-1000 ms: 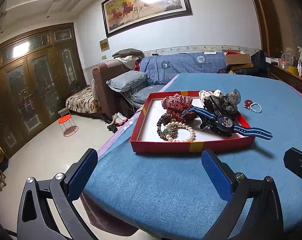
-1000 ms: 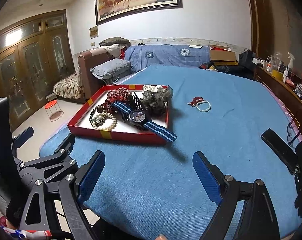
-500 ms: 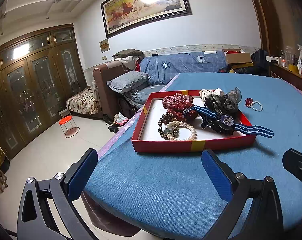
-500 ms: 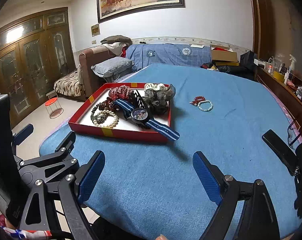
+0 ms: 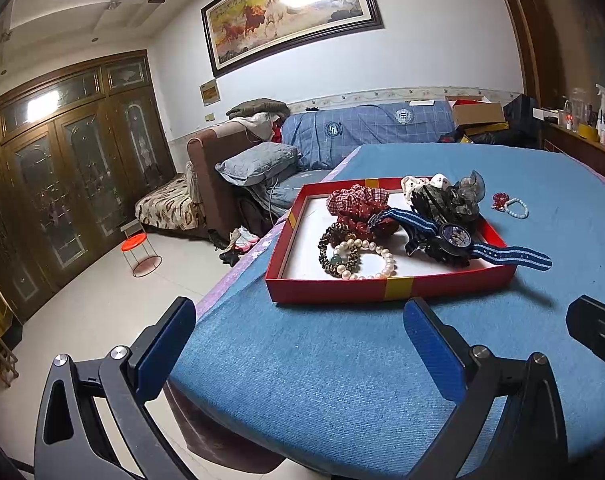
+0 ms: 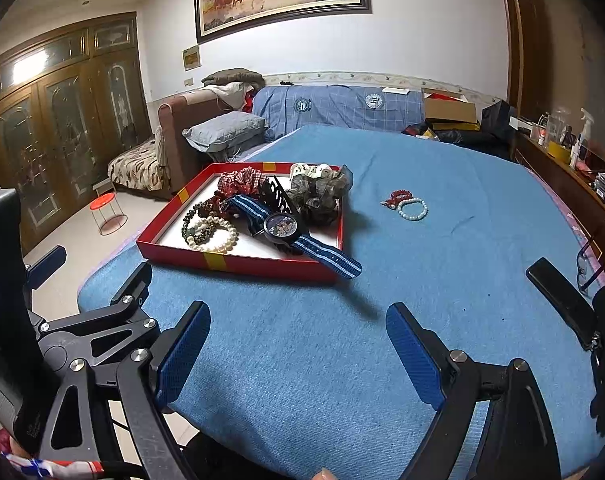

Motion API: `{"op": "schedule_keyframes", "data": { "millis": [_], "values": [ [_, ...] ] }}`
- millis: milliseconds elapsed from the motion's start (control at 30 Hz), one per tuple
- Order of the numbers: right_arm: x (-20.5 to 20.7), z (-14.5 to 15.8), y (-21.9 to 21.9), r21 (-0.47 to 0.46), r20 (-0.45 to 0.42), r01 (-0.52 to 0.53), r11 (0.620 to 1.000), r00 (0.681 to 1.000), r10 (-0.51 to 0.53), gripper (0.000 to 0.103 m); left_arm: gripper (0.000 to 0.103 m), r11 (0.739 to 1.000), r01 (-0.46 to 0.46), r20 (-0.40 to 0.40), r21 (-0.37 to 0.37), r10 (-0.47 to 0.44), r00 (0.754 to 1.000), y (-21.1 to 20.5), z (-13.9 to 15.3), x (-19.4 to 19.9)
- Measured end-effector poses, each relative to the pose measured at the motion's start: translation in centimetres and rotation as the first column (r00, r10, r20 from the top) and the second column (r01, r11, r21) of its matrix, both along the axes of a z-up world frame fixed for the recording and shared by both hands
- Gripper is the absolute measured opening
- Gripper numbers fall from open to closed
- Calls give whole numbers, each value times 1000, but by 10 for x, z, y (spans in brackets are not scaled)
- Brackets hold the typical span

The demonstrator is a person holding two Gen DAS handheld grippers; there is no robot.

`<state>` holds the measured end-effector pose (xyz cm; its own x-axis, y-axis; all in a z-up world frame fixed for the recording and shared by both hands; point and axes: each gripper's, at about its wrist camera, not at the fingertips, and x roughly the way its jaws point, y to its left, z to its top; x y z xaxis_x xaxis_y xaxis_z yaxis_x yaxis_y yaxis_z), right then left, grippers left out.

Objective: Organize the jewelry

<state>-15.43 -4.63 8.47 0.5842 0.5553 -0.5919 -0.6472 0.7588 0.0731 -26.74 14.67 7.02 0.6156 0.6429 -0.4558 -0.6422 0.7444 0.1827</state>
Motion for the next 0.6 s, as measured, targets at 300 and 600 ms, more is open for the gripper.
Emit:
{"op": "schedule_keyframes", "data": {
  "millis": [300, 600],
  "values": [
    [0, -1, 0, -4, 0, 0, 1000, 1000, 0, 93, 103, 1000, -1, -3, 0, 1, 1000, 0, -1, 0],
    [1, 0, 0, -7, 1, 1, 1000, 1000, -1, 93, 103, 1000, -5, -3, 1, 5, 1000, 1, -2, -2]
  ]
}}
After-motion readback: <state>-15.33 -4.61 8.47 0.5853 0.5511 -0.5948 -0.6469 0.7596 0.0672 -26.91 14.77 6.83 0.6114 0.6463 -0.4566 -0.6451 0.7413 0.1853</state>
